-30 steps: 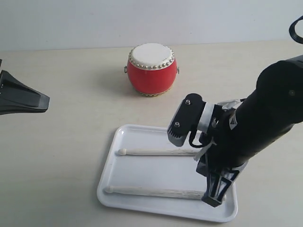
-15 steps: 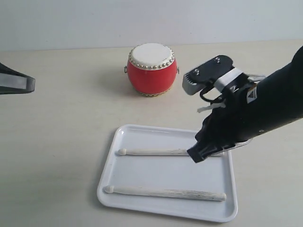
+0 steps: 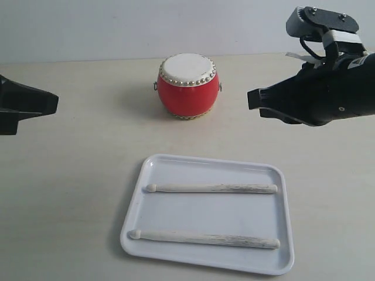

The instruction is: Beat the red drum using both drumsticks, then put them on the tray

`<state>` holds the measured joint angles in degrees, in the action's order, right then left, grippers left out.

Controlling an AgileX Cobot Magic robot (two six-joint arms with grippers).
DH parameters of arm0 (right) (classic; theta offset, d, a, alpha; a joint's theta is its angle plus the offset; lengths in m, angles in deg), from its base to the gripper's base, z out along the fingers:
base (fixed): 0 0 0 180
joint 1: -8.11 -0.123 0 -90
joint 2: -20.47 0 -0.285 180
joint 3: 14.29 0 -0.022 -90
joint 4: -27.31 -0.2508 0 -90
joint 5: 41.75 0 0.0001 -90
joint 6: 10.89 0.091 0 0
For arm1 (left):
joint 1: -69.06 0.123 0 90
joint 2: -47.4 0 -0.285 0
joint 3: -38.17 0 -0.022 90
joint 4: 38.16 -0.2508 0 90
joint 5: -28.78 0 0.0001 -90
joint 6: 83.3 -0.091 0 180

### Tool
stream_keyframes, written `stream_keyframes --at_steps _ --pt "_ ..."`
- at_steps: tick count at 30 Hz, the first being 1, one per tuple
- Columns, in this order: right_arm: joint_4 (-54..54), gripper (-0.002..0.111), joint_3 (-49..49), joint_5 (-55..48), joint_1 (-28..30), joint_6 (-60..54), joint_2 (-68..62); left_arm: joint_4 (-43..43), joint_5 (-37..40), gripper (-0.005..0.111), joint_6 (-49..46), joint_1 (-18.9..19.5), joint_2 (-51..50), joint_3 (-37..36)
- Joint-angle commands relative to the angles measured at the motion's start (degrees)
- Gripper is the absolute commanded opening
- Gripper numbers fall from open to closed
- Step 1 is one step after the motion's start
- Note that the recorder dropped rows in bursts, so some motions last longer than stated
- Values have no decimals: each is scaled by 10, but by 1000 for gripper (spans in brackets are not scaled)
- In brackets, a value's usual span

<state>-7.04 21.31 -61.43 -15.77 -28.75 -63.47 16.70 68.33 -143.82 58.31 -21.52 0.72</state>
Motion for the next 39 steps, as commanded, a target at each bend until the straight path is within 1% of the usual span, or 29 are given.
stream_keyframes --at_steps 1,22,24,30,37,39 --pt "-8 0 -2 20 4 0 4 9 -46 0 -8 -11 5 -12" --pt "-8 0 -2 22 4 0 4 8 -47 0 -8 -12 5 -12" --pt "-8 0 -2 22 4 0 4 6 -50 0 -8 -12 21 -12" --pt "-8 0 -2 29 4 0 4 3 -50 0 -8 -12 93 -12" --pt "-8 0 -2 31 4 0 4 -3 -54 0 -7 -12 280 -13" --pt "-12 0 -2 30 4 0 4 -20 -53 0 -7 -12 341 -13"
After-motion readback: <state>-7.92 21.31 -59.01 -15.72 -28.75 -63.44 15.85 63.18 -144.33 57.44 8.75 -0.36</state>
